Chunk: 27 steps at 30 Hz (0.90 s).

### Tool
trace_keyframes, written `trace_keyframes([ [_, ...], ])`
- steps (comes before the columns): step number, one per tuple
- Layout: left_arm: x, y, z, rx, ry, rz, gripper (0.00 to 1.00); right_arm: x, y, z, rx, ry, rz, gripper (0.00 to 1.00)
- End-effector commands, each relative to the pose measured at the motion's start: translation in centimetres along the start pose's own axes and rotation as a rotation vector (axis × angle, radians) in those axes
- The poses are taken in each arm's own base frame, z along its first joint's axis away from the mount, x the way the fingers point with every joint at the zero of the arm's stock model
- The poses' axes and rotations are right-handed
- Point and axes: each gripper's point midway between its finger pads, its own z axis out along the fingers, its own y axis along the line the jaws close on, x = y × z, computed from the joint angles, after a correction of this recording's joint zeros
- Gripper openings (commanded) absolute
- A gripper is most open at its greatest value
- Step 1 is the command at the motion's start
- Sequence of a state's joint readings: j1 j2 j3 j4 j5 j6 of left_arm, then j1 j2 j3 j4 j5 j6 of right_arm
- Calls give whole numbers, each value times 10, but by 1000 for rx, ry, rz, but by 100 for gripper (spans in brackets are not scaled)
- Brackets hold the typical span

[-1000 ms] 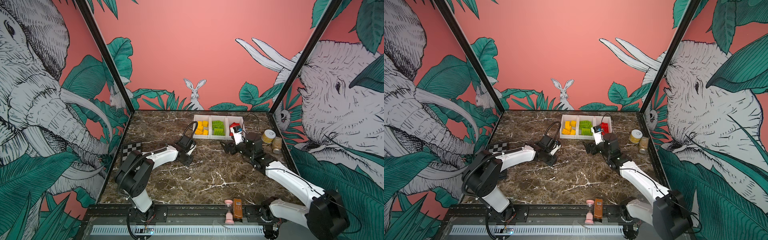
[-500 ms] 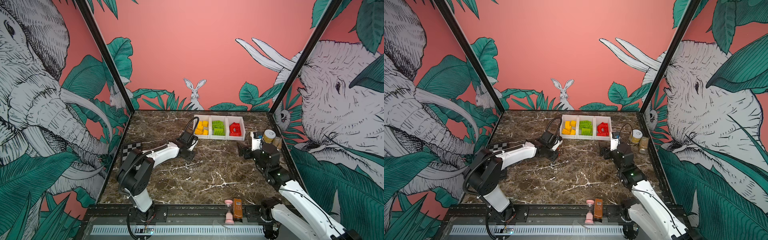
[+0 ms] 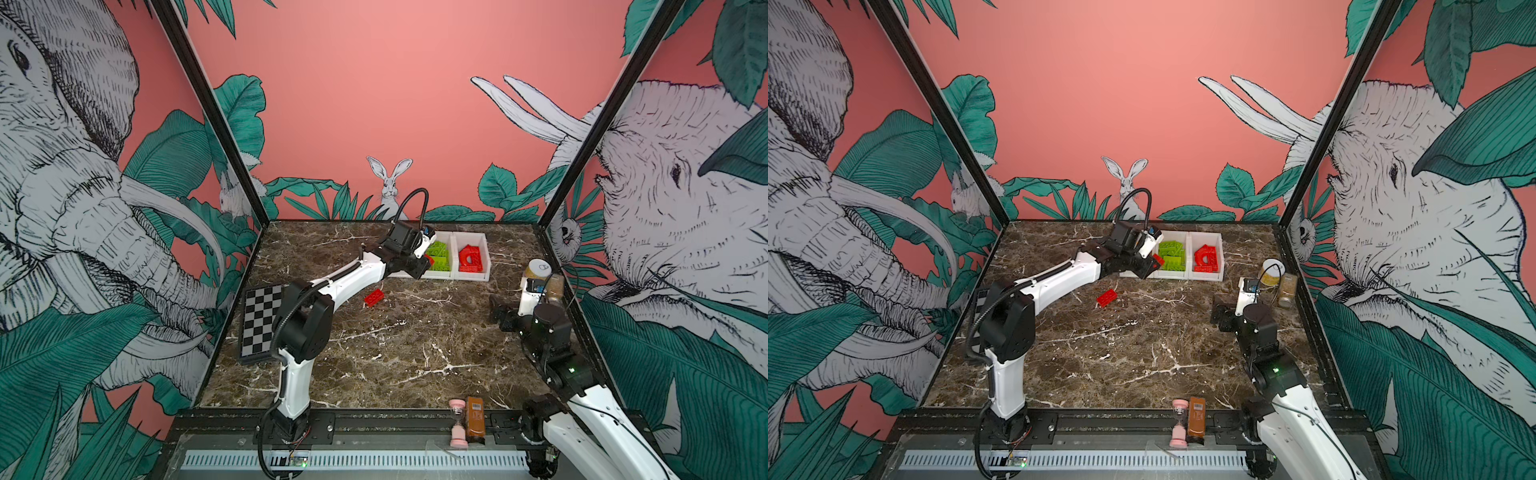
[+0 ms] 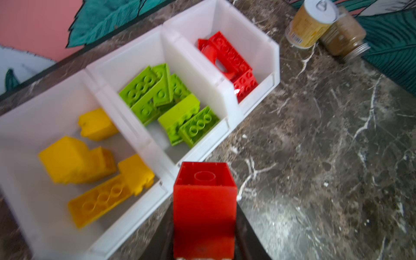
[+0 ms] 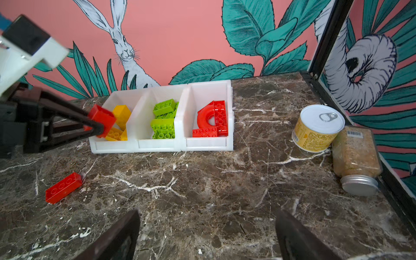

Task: Sort the legos into containers by color
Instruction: Pick up the lego from the center of the table, then place the lego in the container.

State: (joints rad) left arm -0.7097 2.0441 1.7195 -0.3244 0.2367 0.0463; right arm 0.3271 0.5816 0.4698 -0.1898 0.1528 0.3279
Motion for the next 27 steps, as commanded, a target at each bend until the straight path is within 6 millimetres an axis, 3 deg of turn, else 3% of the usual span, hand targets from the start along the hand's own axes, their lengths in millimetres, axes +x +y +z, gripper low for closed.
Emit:
trace_keyframes([
  [1, -41, -28, 10, 90, -105, 83, 16, 20, 3, 2, -32, 52, 53, 93],
  [6, -73, -35, 40, 135, -215, 103, 16, 36, 13, -1, -104, 96, 71, 93],
  [15, -94, -52, 93, 205, -297, 134, 16, 39, 18, -7, -143, 92, 121, 92],
  [23, -94, -38, 118, 100, -272, 193, 20, 37, 22, -11, -167, 90, 138, 92],
  [24, -81, -34, 131, 90, -240, 193, 20, 37, 22, -11, -168, 89, 140, 92],
  [27, -74, -31, 134, 78, -221, 196, 26, 36, 23, -11, -173, 84, 144, 92],
])
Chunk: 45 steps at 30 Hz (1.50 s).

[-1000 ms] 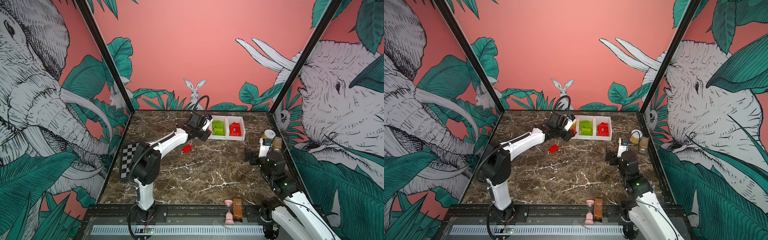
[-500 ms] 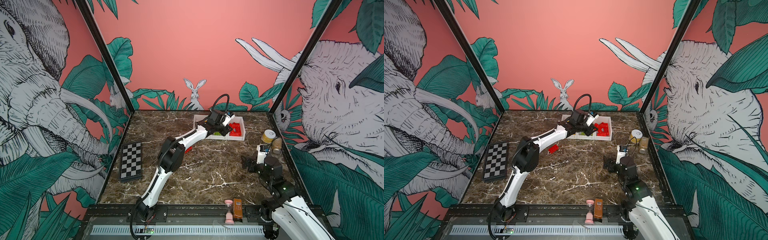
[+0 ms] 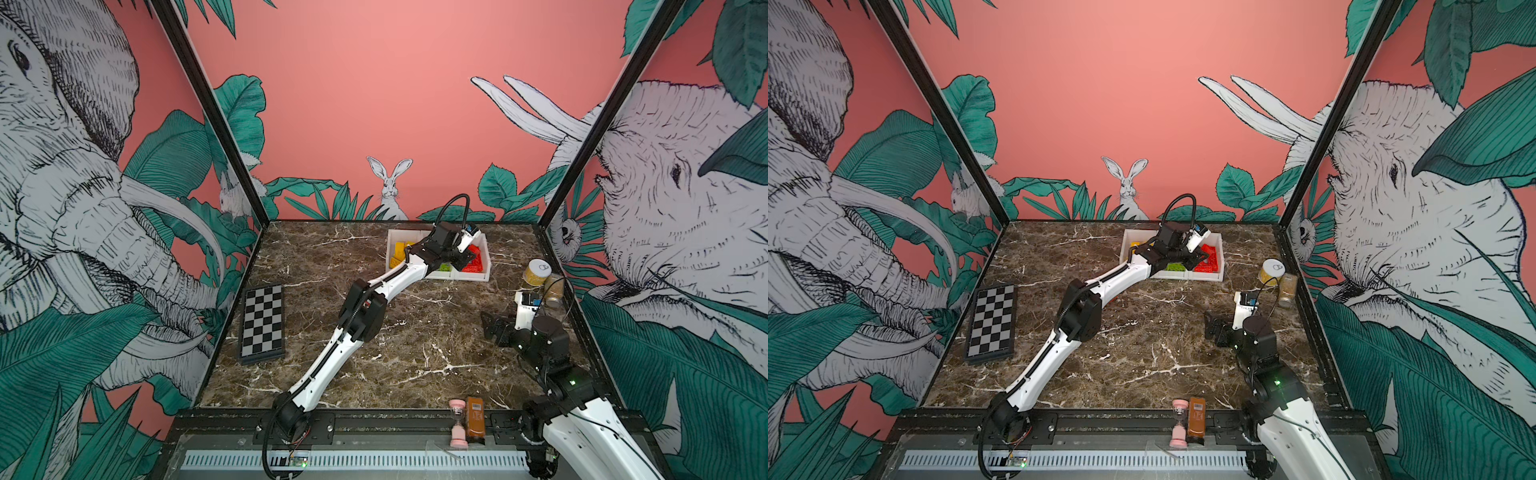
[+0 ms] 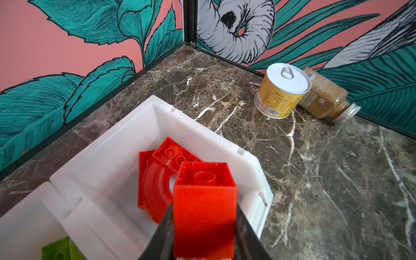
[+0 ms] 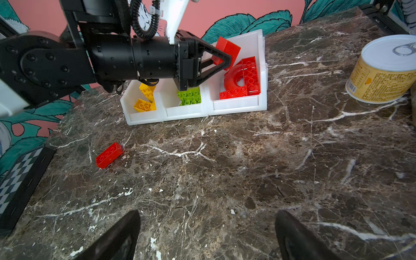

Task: Sort the legos into containers by color
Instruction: Place the lego in the container, then pick up the lego from the center of the table.

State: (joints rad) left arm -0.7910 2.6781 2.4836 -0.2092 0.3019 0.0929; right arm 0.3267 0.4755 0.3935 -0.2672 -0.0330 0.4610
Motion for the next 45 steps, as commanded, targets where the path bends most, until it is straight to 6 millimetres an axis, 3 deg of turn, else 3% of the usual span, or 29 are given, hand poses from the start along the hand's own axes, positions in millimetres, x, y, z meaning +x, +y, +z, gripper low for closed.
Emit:
trace_keyframes([
  [1, -3, 1, -5, -25, 26, 44, 35, -3, 3, 1, -18, -20, 15, 92],
  [3, -3, 2, -7, -35, 34, 49, 61, -3, 4, 3, -24, -17, 20, 93],
  [7, -15, 7, -15, -72, 21, 78, 81, -3, 7, 5, -37, -8, 15, 93],
  [14, -66, 0, -73, -93, 24, 152, 90, -16, 6, 1, -12, -38, -63, 94],
  [17, -80, 3, -115, -128, 47, 154, 93, -26, -3, -1, 52, -63, -80, 98],
  [20, -79, 10, -164, -159, 74, 118, 94, -37, -3, 0, 69, -93, -98, 98],
  [23, -48, 25, -211, -244, 160, 81, 94, -41, 1, 6, 47, -106, -100, 98],
  [27, 11, 49, -272, -371, 290, 1, 95, -36, 4, 13, 27, -86, -117, 98],
  [31, 70, 60, -309, -456, 384, -97, 96, -31, 3, 17, 30, -70, -134, 98],
  [36, 120, 65, -319, -472, 477, -173, 96, -31, 3, 14, 25, -74, -140, 98],
  [45, 169, 71, -297, -465, 579, -195, 93, -25, 3, 14, 21, -45, -138, 98],
])
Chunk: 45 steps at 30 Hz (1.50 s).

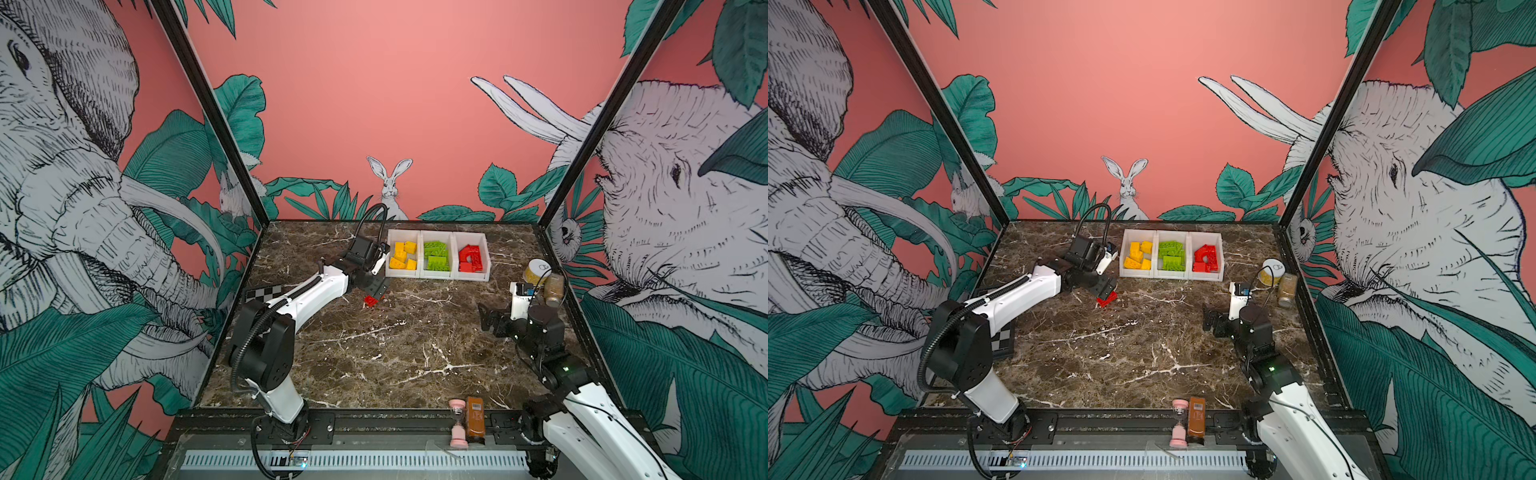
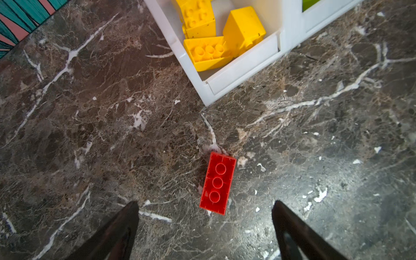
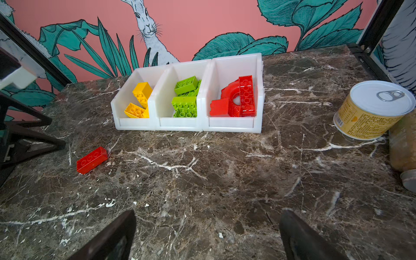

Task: Sort the legos into containers by color
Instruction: Pick up the lego from the center of the table.

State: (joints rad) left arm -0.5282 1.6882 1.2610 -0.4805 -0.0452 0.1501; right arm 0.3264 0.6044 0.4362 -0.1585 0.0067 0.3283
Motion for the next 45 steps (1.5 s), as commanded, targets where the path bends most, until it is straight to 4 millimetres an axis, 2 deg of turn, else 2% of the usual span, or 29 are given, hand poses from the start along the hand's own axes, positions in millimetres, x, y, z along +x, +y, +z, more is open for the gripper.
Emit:
trace_keyframes([
  [1, 10, 2, 17, -13, 47, -2, 92, -3, 1, 0, -9, -7, -6, 98],
  [6, 13, -6, 31, 33, 54, -11, 91, 0, 2, -1, -13, -4, 0, 98],
  [14, 35, -16, 54, 87, 152, -11, 91, 5, 0, 2, -8, 14, 1, 98],
  [26, 43, -16, 67, 97, 199, -21, 88, 7, 0, 5, -9, 20, 3, 98],
  [32, 50, -21, 68, 122, 218, -32, 78, 6, 0, 6, -8, 19, 1, 98],
  [45, 49, -25, 70, 142, 226, -54, 43, 9, -2, 6, 1, 23, -6, 98],
])
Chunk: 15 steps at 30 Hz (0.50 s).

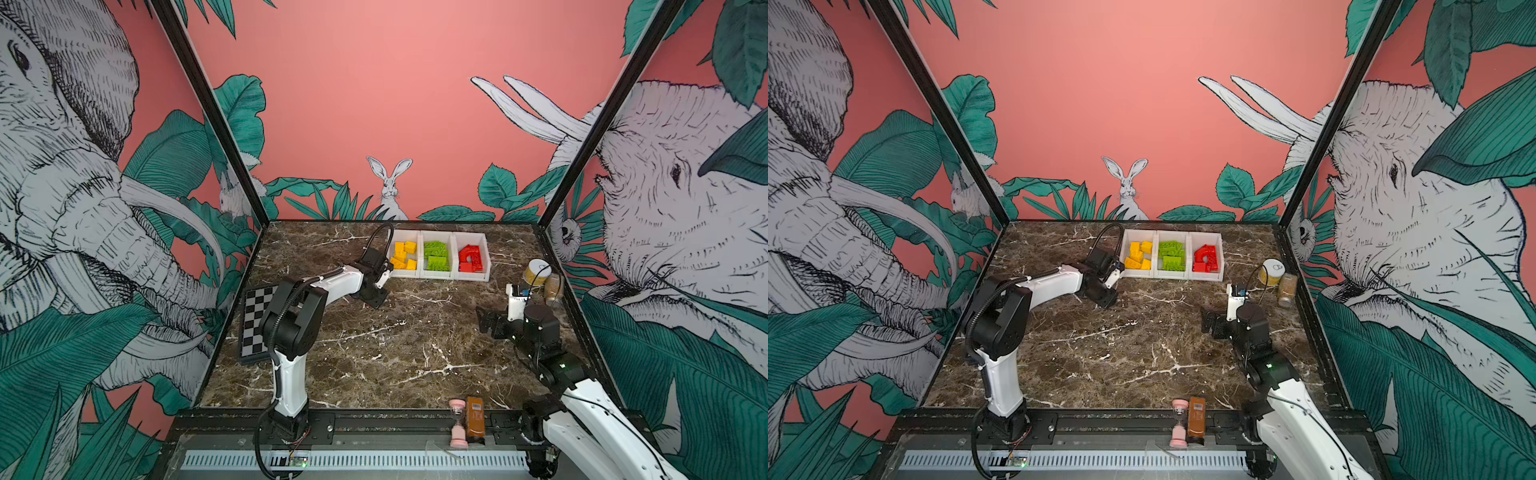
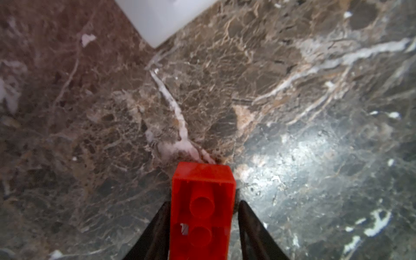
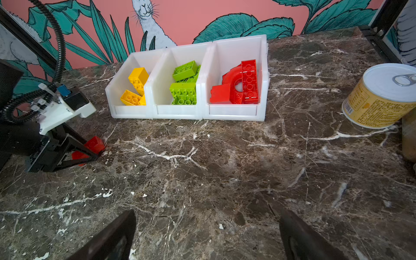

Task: Sort the legos into containers by color
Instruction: Pick up the lego from the center of the table.

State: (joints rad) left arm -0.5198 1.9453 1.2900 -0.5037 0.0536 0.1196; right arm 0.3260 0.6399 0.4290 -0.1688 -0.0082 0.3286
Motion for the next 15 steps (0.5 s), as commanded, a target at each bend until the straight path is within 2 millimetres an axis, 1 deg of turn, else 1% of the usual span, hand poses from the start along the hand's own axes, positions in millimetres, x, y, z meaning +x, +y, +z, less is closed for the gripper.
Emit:
trace_keyframes([
  [1, -6, 1, -12, 6, -13, -13, 42, -5, -1, -1, 4, -33, -4, 98],
  [6, -8, 4, -18, -10, -32, -17, 38, -2, -2, 0, 5, -28, -6, 98],
  [9, -8, 4, -20, -10, -40, -20, 30, -1, -2, 0, 6, -30, -5, 98],
  [11, -10, 3, -24, -7, -58, -22, 27, -1, -4, -2, 12, -33, -1, 98],
  [15, -20, -7, -37, 8, -111, -1, 23, -9, -8, -8, 34, -76, 27, 98],
])
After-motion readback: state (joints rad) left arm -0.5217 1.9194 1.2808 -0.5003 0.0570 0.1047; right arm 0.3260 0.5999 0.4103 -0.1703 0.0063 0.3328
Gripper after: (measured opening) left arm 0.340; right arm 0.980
